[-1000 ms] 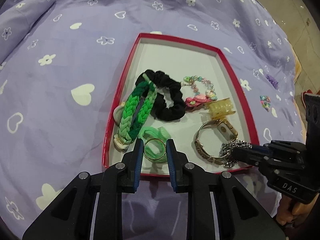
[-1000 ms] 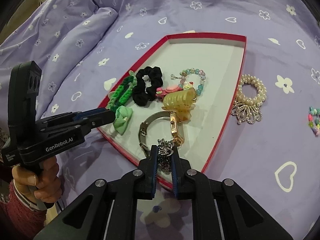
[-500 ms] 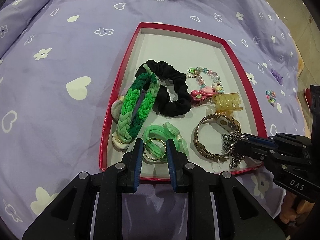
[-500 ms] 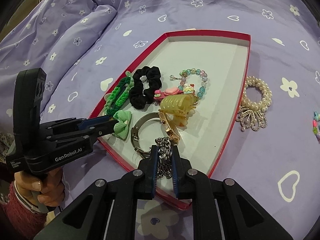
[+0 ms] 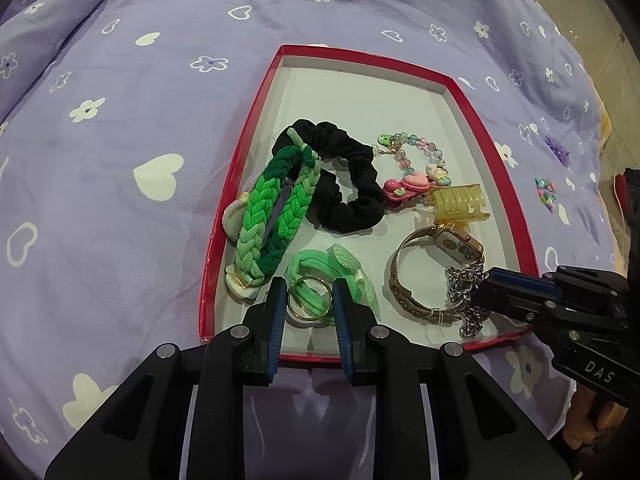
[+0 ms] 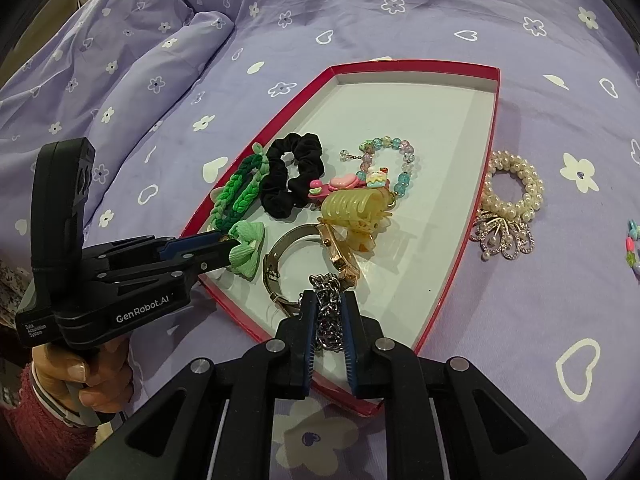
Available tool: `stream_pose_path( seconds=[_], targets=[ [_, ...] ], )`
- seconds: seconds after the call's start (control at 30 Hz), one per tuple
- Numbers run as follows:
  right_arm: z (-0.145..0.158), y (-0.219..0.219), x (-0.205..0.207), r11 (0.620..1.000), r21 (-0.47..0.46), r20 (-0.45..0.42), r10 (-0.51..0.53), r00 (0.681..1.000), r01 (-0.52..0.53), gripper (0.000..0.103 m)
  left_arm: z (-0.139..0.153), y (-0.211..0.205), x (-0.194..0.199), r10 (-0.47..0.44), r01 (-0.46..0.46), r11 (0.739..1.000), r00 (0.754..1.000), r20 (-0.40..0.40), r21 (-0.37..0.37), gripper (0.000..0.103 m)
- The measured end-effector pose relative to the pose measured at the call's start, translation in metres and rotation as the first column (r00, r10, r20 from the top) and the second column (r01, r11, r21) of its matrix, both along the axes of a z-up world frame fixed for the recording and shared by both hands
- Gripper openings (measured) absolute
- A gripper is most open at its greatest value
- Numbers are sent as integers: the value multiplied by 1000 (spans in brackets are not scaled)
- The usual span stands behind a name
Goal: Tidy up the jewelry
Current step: 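Open the left tool to drop the ring while the right tool releases the chain in the tray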
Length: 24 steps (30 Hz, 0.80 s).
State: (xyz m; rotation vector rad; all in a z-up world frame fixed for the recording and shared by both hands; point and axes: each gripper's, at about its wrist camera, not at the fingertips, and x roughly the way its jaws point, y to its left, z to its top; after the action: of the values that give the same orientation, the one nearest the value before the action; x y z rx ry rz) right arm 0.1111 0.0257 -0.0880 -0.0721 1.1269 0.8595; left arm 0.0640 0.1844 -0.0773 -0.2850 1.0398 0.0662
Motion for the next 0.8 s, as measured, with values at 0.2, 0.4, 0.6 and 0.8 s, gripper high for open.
stream_pose_path(
  seconds=[0.2,0.4,0.6,0.8],
  targets=[
    [0,-1,0,1000,4,-6,-1,1000,1,13,0,-2,1,-7,7,1000,1000,-6,4,30],
    [1,-4,2,1000,18,-19,-8,1000,9,14,2,-5,1,-5,5,1000,1000,-4,25,43],
    [5,-9,3,999,29,-22,-25,999,26,27,4,-5,-2,0,0,1000,1000,-5,24,47],
    [15,-15,3,998,50,-1,-40,999,40,38,9,-6,-6,5,-4,1000,1000,-2,25,50]
  ],
)
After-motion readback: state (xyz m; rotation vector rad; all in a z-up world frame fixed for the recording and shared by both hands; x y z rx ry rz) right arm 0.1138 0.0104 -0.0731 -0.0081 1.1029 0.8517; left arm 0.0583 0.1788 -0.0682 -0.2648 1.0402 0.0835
